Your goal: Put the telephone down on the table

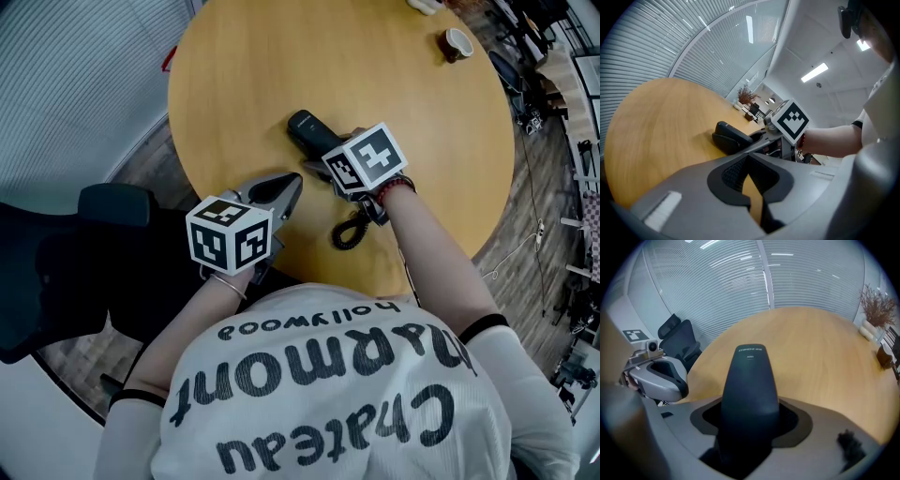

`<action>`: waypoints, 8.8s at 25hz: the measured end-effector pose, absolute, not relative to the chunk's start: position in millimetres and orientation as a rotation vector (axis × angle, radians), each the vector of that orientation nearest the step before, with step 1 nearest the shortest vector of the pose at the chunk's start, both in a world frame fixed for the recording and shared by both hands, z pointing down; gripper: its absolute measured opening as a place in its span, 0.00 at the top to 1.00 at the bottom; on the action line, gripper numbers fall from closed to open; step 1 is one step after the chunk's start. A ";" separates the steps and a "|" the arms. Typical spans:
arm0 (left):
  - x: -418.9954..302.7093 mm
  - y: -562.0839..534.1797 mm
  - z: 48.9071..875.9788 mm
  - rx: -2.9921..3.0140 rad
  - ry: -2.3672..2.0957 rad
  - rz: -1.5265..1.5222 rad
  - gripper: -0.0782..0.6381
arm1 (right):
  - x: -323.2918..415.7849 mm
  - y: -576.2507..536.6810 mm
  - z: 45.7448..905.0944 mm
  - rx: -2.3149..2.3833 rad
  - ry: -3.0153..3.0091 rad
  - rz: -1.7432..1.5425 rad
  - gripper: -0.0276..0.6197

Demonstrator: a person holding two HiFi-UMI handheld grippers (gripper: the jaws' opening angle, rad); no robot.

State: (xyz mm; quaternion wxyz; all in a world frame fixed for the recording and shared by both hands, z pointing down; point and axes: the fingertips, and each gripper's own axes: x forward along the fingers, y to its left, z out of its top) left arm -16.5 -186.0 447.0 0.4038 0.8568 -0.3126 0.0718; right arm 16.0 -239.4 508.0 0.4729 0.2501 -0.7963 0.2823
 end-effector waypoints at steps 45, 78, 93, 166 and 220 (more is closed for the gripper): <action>-21.3 -183.9 450.8 2.163 -0.784 0.185 0.89 | 15.1 -234.5 510.9 0.638 -1.925 0.477 0.53; -21.8 -194.5 455.5 2.164 -0.767 0.194 0.89 | 13.2 -224.7 509.3 0.613 -1.931 0.488 0.53; -17.0 -194.0 458.5 2.173 -0.737 0.221 0.89 | 14.1 -225.6 506.3 0.662 -1.963 0.405 0.52; -3.5 -203.1 409.0 2.355 -0.872 0.195 0.89 | 24.9 -200.0 423.3 0.770 -2.178 0.508 0.45; 88.7 -23.8 251.7 2.582 -1.099 -0.073 0.89 | 194.1 -34.0 226.3 1.186 -2.562 0.124 0.94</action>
